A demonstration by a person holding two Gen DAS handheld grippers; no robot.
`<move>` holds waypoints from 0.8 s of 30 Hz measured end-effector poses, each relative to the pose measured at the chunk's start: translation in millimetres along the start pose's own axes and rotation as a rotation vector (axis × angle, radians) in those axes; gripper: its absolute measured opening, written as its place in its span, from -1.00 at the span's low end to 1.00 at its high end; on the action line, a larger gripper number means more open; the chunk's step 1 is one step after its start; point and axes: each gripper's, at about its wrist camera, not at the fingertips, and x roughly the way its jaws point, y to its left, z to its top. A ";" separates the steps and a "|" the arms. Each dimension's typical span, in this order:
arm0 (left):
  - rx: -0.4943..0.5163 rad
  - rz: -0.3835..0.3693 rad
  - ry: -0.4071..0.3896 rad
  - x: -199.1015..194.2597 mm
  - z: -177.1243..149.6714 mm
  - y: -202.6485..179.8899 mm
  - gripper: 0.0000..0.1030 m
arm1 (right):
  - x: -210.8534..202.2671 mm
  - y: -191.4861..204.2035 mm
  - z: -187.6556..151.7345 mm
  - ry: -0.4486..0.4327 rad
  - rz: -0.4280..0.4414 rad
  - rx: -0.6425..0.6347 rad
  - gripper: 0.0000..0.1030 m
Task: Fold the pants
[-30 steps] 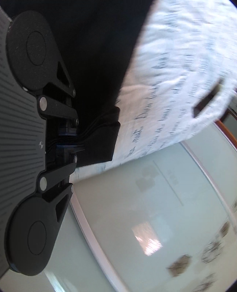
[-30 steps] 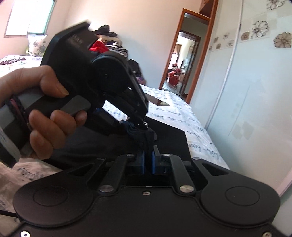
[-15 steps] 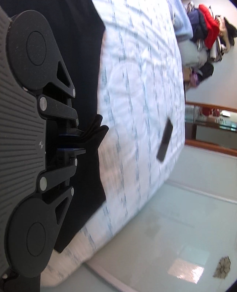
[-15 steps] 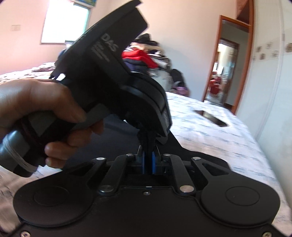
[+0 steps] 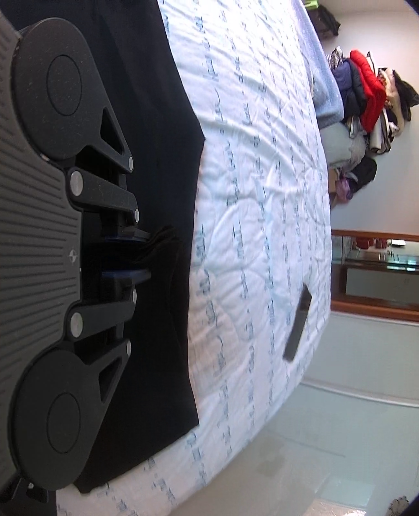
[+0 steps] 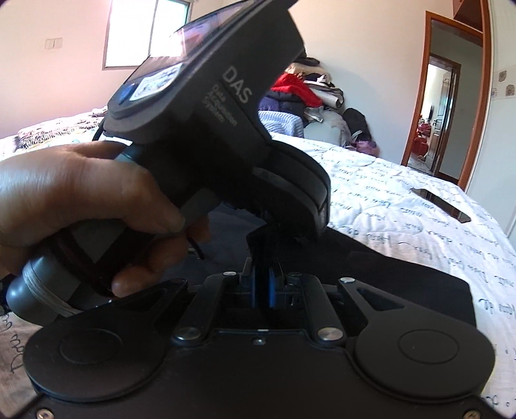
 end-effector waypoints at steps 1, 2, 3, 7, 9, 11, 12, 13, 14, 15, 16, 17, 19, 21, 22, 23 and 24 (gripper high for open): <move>0.006 0.012 0.003 1.2 -0.5 0.9 -0.32 | 2.4 -0.3 -0.6 0.011 0.003 0.000 -0.84; 0.007 0.042 0.005 1.2 -1.3 1.9 -0.23 | 6.5 -2.7 1.2 0.025 0.008 0.001 -0.83; 0.006 0.071 0.003 0.2 -1.9 3.3 -0.05 | 3.0 -5.3 0.7 0.037 0.011 0.007 -0.83; -0.049 0.067 -0.016 -8.9 -1.9 18.1 0.13 | -14.0 -8.2 1.1 0.057 0.030 0.002 -0.83; -0.088 0.042 -0.012 -14.0 0.2 25.8 0.13 | -30.6 -18.9 2.2 0.051 0.045 0.012 -0.83; -0.092 0.005 -0.013 -18.5 1.7 25.1 0.14 | -48.0 -32.5 3.2 0.045 0.064 0.045 -0.75; -0.070 -0.014 -0.007 -19.3 2.3 21.1 0.15 | -56.3 -44.3 3.3 0.040 0.065 0.068 -0.71; -0.036 -0.032 -0.003 -20.0 1.4 14.0 0.16 | -63.9 -56.1 2.6 0.034 0.067 0.098 -0.66; 0.000 -0.044 -0.005 -20.5 -0.5 5.5 0.17 | -68.3 -73.5 1.7 0.034 0.075 0.135 -0.60; 0.038 -0.048 -0.003 -20.0 -2.5 -2.5 0.24 | -73.8 -84.3 -2.4 0.032 0.065 0.174 -0.58; 0.088 -0.043 0.009 -16.8 -6.8 -13.1 0.29 | -74.4 -96.6 -4.7 0.032 0.036 0.213 -0.57; 0.132 -0.034 0.023 -13.4 -11.3 -21.5 0.29 | -71.6 -108.1 -8.3 0.051 0.012 0.253 -0.55; 0.196 -0.007 0.041 -6.8 -23.4 -34.0 0.31 | -57.0 -124.7 -21.5 0.161 -0.023 0.330 -0.55; 0.206 0.006 0.019 -9.3 -32.3 -35.1 0.32 | -44.5 -121.4 -35.5 0.260 -0.065 0.281 -0.56; 0.195 -0.001 0.023 -11.7 -32.9 -33.7 0.31 | -47.8 -116.8 -39.6 0.255 -0.070 0.247 -0.56; 0.171 -0.014 0.024 -14.6 -31.7 -30.0 0.31 | -49.8 -116.0 -35.5 0.248 -0.068 0.248 -0.55; 0.148 -0.025 0.021 -16.3 -30.3 -26.9 0.32 | -49.9 -119.6 -26.6 0.225 -0.067 0.256 -0.55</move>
